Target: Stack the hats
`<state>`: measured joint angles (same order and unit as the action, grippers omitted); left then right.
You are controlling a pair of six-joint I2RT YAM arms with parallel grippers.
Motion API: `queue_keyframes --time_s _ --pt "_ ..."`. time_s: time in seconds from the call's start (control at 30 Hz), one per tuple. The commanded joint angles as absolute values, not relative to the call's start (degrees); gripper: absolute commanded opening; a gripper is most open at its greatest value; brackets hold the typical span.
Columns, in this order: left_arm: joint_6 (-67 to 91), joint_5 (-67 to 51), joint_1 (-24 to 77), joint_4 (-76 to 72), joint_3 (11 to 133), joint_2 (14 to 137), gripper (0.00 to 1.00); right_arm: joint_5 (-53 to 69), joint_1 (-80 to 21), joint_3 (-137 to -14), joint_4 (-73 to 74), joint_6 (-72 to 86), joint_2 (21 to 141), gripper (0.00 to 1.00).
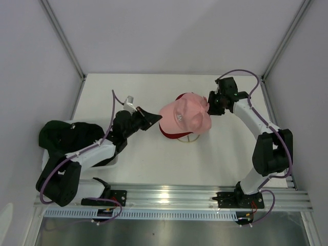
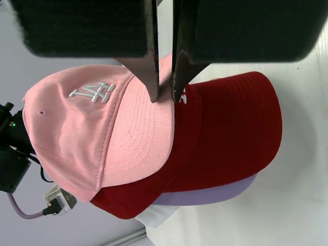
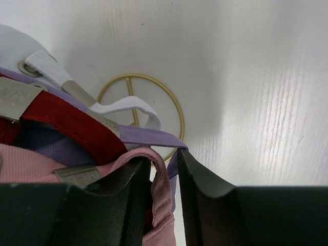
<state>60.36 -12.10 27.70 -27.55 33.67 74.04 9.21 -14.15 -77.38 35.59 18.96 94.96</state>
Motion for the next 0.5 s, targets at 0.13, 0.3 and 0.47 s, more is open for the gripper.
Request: queue_keyframes --time_s 0.13,0.3,0.47 --pt "59.5 -4.0 30.8 -12.7 28.6 79.6 0.01 8.2 -15.6 -81.2 39.5 19.3 98.2 0.35" --pt "58.6 -3.4 31.6 -12.6 29.2 83.8 0.01 8.4 -15.6 -81.9 40.6 19.2 100.8 0.35" --pt "58.3 -2.1 32.5 -13.8 28.0 84.8 0.01 8.3 -15.6 -81.8 40.1 18.0 101.0 0.39"
